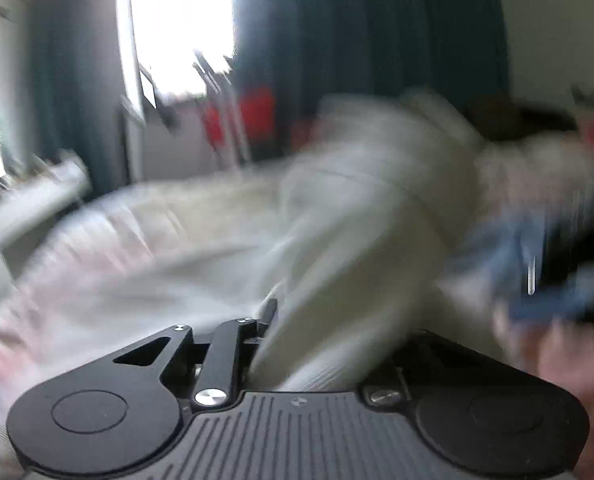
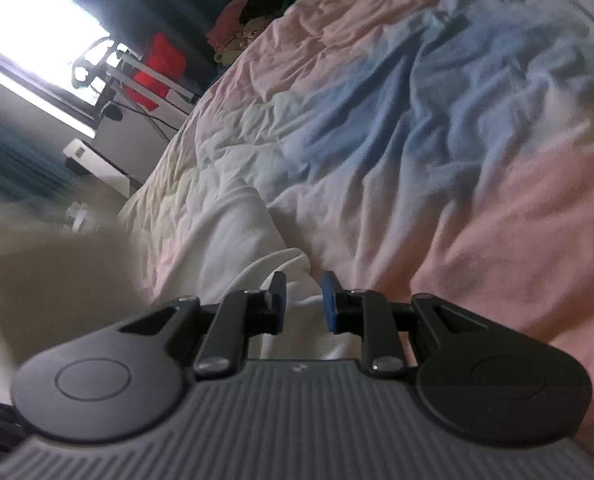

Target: Fold clothes

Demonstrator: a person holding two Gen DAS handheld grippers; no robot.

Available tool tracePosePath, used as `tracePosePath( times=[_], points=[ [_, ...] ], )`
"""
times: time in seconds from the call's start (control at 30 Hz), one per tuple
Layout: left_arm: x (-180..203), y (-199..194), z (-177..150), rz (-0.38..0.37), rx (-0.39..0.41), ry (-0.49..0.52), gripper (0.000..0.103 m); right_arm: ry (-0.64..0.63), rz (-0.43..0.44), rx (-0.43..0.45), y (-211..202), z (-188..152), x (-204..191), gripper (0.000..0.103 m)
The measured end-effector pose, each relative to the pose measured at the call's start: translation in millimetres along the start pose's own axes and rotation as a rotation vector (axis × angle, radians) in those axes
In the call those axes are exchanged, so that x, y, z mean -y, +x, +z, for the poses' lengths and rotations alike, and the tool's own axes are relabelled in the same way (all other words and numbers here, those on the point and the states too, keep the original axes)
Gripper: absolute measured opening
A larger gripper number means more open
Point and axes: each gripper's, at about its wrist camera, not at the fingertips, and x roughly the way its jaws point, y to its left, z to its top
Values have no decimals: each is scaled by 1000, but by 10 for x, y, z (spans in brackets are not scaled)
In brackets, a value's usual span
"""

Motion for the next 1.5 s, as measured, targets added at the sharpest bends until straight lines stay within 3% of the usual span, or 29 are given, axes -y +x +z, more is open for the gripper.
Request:
tracePosePath(
  times=[0.07,0.17,0.27,0.3,0.33,0.43,0.5,0.7,0.9,1.03,1.23,1.3,1.37,1.5],
  points=[
    [33,2,-58,4,30,29,23,22,29,-10,-1,2,30,23],
    [-148,-50,-78,-33,7,-16,30,75,90,-12,-17,13,87,23],
    [-383,-170,-72,-114,-26,-67,56,161,166,1,-34,24,173,23],
    [-457,-229,-86,-141,-35,-78,69,187,185,-1,-46,19,199,27],
    [-506,-315,-111,-164,-45,-82,79,213,203,-4,-60,12,225,37],
    [-719,-621,-319,-175,-39,-58,83,289,257,-11,-103,-6,302,69],
    [-844,-819,-422,-163,-23,-29,84,340,293,-16,-131,-18,353,76],
    [-1031,-1234,-676,-122,43,-45,87,406,451,-19,-289,-166,436,76],
    [-1124,-1332,-655,-120,47,-132,87,351,354,-100,-254,-305,365,76],
    [-1363,-1300,-645,-129,33,-244,87,334,368,-144,-112,-292,288,76],
    [-1511,-1293,-677,-90,24,-293,87,141,263,-87,43,-336,-9,76],
    [-1503,-1311,-680,-84,25,-291,87,76,226,-67,95,-352,-109,64],
    [-1502,-1323,-689,-83,29,-293,87,11,189,-47,146,-367,-209,44],
    [-1510,-1334,-718,-89,35,-308,87,-96,202,55,-49,-334,-342,35]
  ],
)
